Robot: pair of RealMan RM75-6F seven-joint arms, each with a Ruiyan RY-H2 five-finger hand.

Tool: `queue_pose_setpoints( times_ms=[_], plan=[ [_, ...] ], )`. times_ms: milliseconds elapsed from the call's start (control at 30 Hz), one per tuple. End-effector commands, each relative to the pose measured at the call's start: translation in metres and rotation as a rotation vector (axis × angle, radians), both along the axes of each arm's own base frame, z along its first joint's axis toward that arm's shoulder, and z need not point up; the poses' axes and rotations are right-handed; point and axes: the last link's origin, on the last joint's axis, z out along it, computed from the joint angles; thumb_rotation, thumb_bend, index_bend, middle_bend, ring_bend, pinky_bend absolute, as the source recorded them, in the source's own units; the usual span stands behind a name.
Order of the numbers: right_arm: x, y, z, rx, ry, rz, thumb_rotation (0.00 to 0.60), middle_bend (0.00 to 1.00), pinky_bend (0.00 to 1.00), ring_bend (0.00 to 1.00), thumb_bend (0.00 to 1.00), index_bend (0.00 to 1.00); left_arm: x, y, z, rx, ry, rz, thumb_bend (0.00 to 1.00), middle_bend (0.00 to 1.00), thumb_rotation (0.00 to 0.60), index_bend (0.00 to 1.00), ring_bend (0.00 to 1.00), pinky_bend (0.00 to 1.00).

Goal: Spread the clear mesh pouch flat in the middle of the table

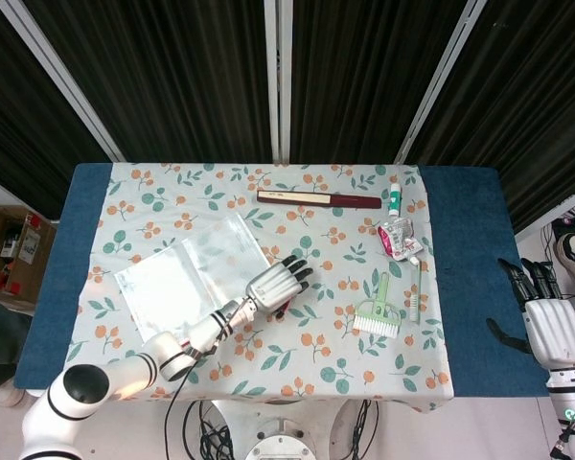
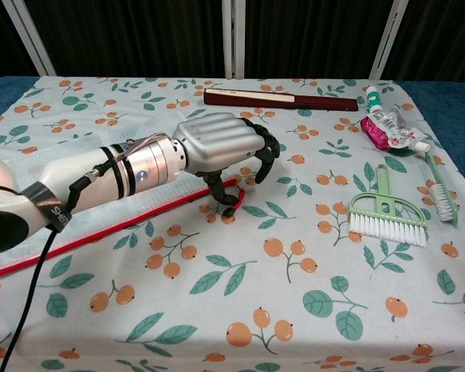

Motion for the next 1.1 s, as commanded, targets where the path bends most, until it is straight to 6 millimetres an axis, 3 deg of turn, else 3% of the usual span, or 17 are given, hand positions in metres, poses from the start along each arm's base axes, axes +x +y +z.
queue_pose_setpoints(
  times_ms=[33, 433, 867, 1100],
  plan=[
    [-0.0005, 0.0003, 0.0006, -0.003, 0.000, -0.002, 0.600, 0.13, 0.03, 0.00, 0.18, 0.00, 0.0055, -0.0012, -0.0030, -0.008, -0.010, -0.003, 0.16, 0.19, 0.600, 0.48, 0.14, 0.19],
    [-0.0015, 0.0005, 0.0007, -0.001, -0.003, -0.002, 0.600, 0.13, 0.03, 0.00, 0.18, 0.00, 0.0030, 0.0023, -0.0056, 0.039, 0.047, -0.009, 0.16, 0.20, 0.600, 0.55, 0.14, 0.19],
    [-0.0027, 0.0026, 0.0024, -0.008, -0.008, -0.004, 0.600, 0.13, 0.03, 0.00, 0.18, 0.00, 0.0074, -0.0025, -0.0087, 0.044, 0.087, 0.003, 0.17, 0.19, 0.600, 0.51, 0.14, 0.19],
    [-0.0044, 0.0034, 0.0035, -0.011, -0.013, -0.004, 0.600, 0.13, 0.03, 0.00, 0.18, 0.00, 0.0102, -0.0034, -0.0070, 0.032, 0.115, 0.006, 0.22, 0.19, 0.600, 0.51, 0.14, 0.19]
  ],
)
